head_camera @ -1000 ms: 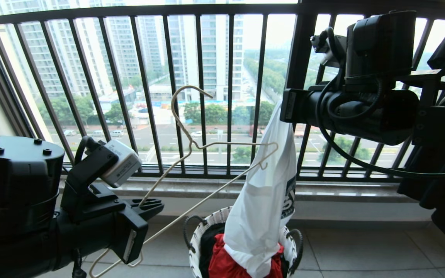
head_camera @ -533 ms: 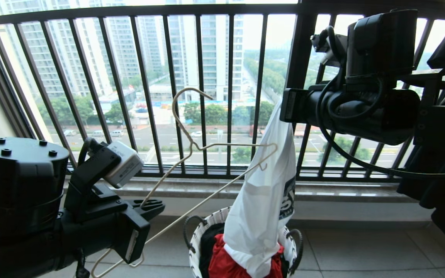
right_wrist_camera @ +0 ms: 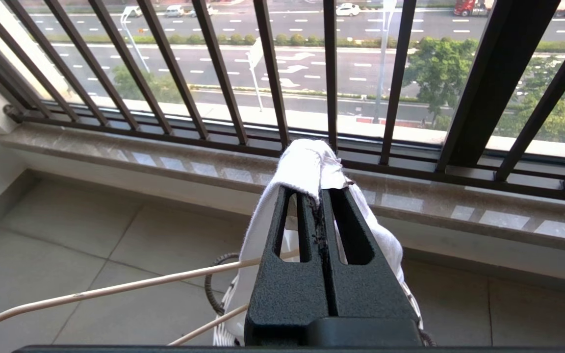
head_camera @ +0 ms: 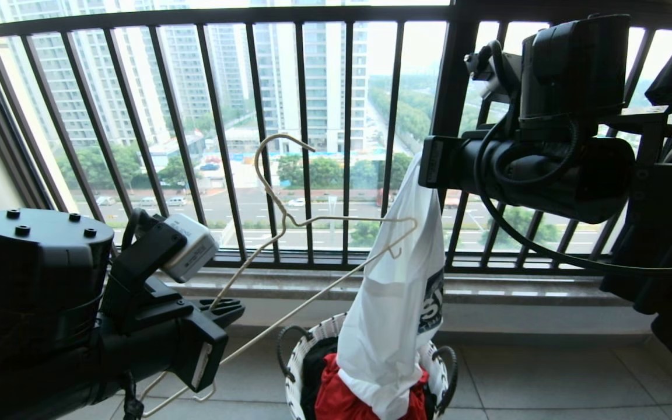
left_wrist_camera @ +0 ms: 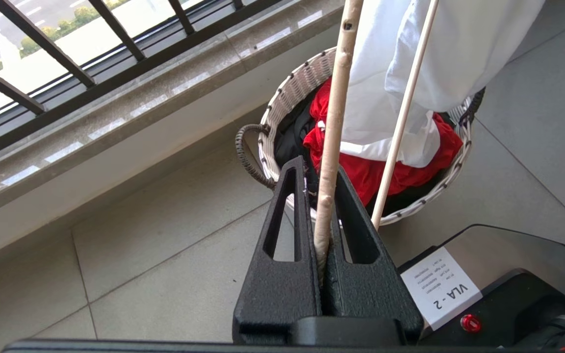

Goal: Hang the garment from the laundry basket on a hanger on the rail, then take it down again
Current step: Hang the clothes on the clothes rack

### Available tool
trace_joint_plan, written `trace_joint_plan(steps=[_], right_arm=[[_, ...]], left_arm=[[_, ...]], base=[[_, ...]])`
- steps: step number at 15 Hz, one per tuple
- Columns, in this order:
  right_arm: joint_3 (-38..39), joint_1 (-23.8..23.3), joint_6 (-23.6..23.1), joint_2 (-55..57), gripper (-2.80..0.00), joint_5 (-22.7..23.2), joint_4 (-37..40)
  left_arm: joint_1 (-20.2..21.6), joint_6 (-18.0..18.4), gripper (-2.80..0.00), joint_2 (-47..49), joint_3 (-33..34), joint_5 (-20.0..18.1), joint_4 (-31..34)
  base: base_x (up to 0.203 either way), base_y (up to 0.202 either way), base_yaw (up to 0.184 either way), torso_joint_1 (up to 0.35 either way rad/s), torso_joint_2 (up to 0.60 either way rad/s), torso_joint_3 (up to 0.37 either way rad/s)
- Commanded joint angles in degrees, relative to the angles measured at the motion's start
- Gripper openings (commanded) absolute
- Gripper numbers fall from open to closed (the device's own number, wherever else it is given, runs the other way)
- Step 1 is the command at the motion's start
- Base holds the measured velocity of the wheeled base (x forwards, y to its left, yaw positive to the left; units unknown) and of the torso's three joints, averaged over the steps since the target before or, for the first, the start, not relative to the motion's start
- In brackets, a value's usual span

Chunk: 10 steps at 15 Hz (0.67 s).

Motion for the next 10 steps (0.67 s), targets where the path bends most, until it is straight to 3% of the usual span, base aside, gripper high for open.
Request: trace_joint_plan(steps=[1, 7, 10], right_arm=[[-0.1, 0.0, 0.1, 0.0, -2.80, -0.1, -0.2], [-0.3, -0.7, 0.1, 0.0, -2.80, -0.2, -0.2], [-0.2, -0.6, 0.1, 0.1, -2.80, 0.0, 0.2]], left_arm=[[0.0, 0.1, -2.80, -0.5, -0.1, 0.3, -0.1], [0.0, 0.2, -2.80, -1.2, -0.1, 0.7, 0.0], [0.0, 0.2, -2.80, -0.8, -0.5, 3.7, -0.1]], base=[[0.000, 0.000, 0.000, 0.000, 0.00, 0.000], [0.000, 0.000, 0.000, 0.000, 0.00, 0.000], [0.000, 0.000, 0.000, 0.000, 0.00, 0.000]])
